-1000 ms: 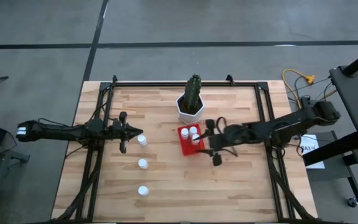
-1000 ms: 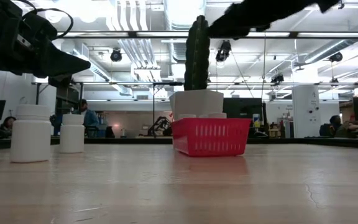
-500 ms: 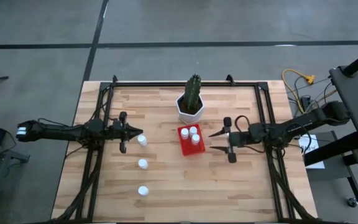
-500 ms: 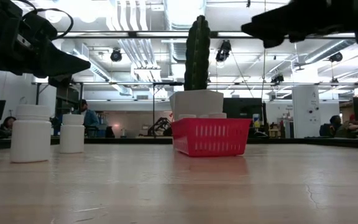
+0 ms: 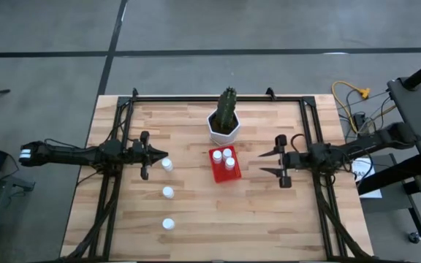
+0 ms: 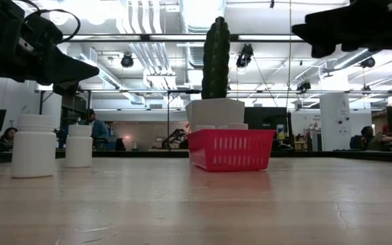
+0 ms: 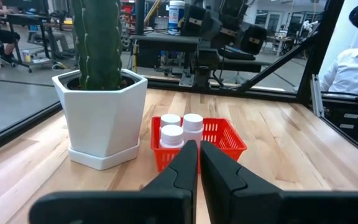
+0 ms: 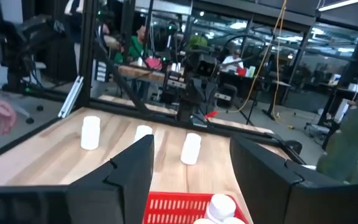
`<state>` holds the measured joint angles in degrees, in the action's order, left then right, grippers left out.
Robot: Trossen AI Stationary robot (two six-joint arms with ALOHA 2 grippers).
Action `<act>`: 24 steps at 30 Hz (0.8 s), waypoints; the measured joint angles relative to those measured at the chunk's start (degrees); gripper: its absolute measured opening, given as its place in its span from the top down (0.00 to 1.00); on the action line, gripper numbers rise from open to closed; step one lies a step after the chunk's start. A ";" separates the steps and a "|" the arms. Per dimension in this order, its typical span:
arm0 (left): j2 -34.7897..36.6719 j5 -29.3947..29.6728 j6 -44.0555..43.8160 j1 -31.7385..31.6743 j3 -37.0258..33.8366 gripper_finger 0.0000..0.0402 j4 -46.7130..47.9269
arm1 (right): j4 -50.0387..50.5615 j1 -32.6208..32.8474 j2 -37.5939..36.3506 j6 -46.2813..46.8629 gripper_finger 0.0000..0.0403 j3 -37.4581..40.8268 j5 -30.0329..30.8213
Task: Pick and place pill bottles into a basket
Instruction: Put the white pill bottle into the red bin
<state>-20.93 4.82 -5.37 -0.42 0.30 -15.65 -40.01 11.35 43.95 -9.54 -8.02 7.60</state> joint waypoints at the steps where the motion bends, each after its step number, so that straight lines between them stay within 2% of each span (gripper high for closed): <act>1: -0.03 -0.02 0.00 -0.01 0.00 1.00 -0.01 | -0.04 0.00 -1.22 0.35 0.50 0.61 0.02; 11: -0.04 -0.02 0.00 0.00 0.00 1.00 -0.03 | 8.75 0.00 -9.97 1.90 0.50 2.48 1.81; 24: -0.04 -0.01 0.00 0.00 0.00 1.00 -0.05 | 14.67 0.00 -20.99 2.12 0.50 5.39 2.94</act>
<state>-20.97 4.81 -5.37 -0.41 0.30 -15.70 -25.34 11.35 22.97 -7.43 -2.63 10.53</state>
